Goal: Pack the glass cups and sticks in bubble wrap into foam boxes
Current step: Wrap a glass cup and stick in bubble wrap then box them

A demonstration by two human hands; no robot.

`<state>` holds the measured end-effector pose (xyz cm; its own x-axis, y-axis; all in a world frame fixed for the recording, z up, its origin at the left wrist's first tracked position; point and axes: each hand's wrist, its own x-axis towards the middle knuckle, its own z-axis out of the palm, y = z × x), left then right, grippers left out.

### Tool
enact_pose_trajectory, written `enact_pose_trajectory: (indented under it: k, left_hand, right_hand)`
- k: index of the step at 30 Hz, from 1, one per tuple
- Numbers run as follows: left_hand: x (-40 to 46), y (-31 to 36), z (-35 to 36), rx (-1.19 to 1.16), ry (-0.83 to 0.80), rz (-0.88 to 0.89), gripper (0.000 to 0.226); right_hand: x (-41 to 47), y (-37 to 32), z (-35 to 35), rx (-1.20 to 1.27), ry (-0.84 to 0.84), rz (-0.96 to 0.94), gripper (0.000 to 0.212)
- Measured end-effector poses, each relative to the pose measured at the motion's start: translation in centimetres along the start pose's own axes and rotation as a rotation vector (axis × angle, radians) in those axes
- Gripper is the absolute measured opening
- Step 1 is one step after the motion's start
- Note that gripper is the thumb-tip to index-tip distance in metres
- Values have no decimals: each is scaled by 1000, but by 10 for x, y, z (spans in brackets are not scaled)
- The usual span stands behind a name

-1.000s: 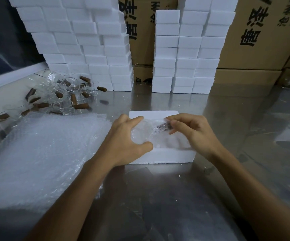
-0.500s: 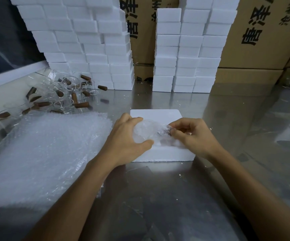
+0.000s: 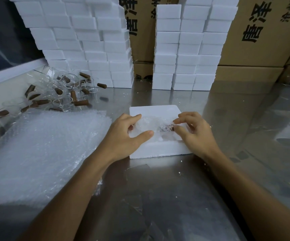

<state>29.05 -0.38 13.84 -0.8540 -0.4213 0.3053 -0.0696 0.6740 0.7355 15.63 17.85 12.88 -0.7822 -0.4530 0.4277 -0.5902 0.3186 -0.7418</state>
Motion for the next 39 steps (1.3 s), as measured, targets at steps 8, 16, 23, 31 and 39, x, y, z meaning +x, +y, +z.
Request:
enact_pose_trajectory:
  k: [8,16,23,31,39]
  left_hand:
    - [1,-2,6,-5,-47,4,67]
    - [2,-4,5,-66,-21,-4,64]
    - [1,-4,9,-61,32,8,68]
    - [5,-8,19,-554,32,-211,87]
    - [1,10,7,-511,441,237,43]
  right_hand:
    - [-3,-4,-2,62,-13,91,24]
    - [-2,1,-1,100,-11,119,20]
    - [-2,0,2,124,28,110,16]
    - [1,-7,-5,383,0,217,44]
    - [1,-32,-13,537,309,-64,31]
